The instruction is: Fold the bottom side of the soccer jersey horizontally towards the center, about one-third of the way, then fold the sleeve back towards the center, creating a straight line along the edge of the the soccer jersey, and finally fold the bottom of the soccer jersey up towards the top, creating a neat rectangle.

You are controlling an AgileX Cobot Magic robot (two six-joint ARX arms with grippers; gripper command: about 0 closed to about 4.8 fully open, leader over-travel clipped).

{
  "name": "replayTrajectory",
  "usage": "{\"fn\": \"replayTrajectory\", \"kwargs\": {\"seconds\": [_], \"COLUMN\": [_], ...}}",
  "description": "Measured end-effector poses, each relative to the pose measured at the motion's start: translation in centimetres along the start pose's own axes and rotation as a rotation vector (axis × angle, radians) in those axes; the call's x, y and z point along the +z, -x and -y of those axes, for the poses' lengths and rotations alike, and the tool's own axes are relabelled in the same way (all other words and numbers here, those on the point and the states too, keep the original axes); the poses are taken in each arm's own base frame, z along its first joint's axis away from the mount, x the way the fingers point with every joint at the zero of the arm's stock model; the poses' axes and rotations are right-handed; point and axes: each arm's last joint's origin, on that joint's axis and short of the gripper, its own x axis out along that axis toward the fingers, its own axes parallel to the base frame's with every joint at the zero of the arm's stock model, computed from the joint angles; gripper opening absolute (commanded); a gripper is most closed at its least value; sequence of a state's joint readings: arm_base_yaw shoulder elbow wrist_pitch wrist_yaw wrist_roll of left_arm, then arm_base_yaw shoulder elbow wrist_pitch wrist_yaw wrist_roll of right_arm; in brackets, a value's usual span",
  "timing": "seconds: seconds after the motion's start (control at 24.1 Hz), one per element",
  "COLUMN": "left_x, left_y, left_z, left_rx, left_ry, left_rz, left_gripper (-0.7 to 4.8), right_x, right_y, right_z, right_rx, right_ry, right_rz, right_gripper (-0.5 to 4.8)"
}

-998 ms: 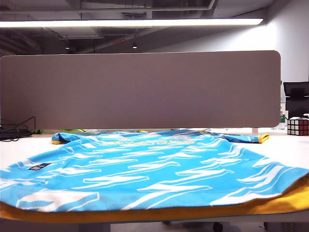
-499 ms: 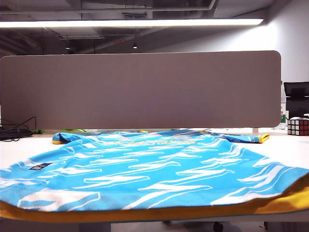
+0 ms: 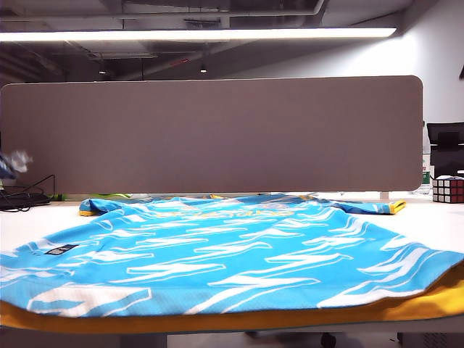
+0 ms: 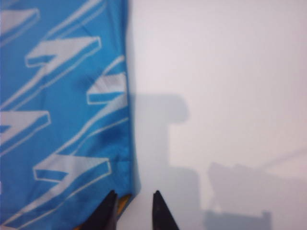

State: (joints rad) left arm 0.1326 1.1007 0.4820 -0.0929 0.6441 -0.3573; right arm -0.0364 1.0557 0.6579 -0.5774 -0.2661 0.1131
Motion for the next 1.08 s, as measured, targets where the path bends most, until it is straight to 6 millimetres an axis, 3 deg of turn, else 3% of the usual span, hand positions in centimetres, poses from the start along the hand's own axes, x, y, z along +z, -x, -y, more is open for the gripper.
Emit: {"fn": "replayTrajectory", "kwargs": {"seconds": [0.04, 0.08, 0.33, 0.54, 1.08], "left_x": [-0.1, -0.3, -1.0, -1.7, -2.0], "left_y": [-0.3, -0.6, -1.8, -2.3, -2.1], "left_z": [-0.3, -0.6, -2.0, -2.6, -2.8], "left_rx": [0.008, 0.018, 0.071, 0.104, 0.183], "left_ry": [-0.005, -0.004, 0.048, 0.094, 0.045], "left_rz": [-0.017, -0.037, -0.122, -0.183, -0.223], "left_gripper": [2.98, 3.05, 3.05, 3.05, 3.05], "right_x": [0.0, 0.0, -0.2, -0.4, -0.4], "right_y": [-0.4, -0.9, -3.8, -5.2, -5.7], "right_z": [0.1, 0.2, 0.8, 1.0, 0.9], "right_rx": [-0.002, -0.003, 0.058, 0.15, 0.223], "right_ry": [-0.001, -0.002, -0.041, -0.072, -0.093], "right_rz": [-0.017, -0.04, -0.172, -0.236, -0.251], "right_gripper": [1.24, 1.35, 2.3, 2.74, 2.99]}}
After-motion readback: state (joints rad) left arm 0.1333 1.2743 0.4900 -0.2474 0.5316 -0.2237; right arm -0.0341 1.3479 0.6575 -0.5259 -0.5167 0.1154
